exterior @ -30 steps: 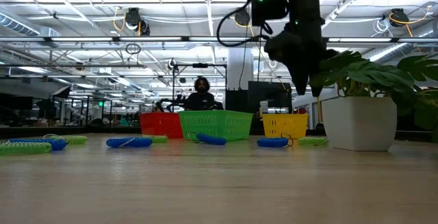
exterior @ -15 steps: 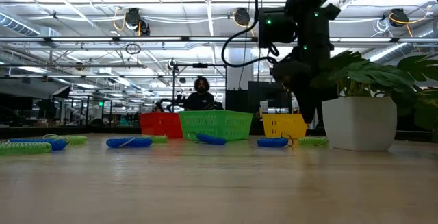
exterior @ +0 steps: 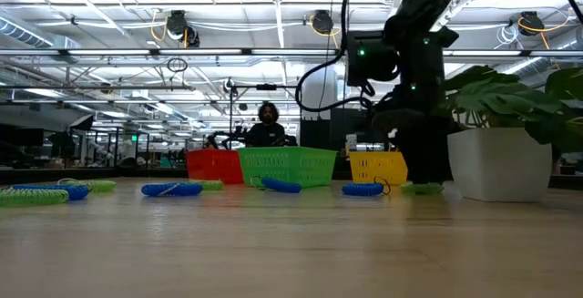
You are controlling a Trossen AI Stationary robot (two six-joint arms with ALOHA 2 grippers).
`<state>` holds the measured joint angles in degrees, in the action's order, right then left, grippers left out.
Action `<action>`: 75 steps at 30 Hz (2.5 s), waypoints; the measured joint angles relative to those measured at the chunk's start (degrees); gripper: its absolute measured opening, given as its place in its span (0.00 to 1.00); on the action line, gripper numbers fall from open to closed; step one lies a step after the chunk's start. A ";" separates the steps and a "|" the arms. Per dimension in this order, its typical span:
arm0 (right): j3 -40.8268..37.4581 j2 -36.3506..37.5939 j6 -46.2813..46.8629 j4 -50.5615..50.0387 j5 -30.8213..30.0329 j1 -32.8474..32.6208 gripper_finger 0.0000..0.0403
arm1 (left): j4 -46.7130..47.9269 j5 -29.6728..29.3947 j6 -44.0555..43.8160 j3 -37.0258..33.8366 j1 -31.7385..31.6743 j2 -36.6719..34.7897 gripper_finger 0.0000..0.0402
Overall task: Sort spring keychains
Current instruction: Put the green spring keychain into the green bin
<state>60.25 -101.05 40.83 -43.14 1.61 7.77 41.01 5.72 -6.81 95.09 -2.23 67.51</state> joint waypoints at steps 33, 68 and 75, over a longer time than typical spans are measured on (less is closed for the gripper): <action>24.96 -0.81 -17.32 -23.89 -0.22 3.08 0.00 | 2.05 -0.24 -0.04 0.00 0.01 -0.03 0.57; 47.09 -4.69 -23.89 -41.24 2.96 1.96 0.00 | 1.99 -1.26 -4.00 0.00 -0.01 -0.03 0.57; 47.03 -9.55 -27.67 -31.63 2.89 4.19 0.00 | 2.03 -1.25 -4.07 0.00 0.00 -0.03 0.57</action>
<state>107.28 -110.60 13.16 -74.77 4.50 11.96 43.05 4.47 -10.87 95.09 -2.23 67.48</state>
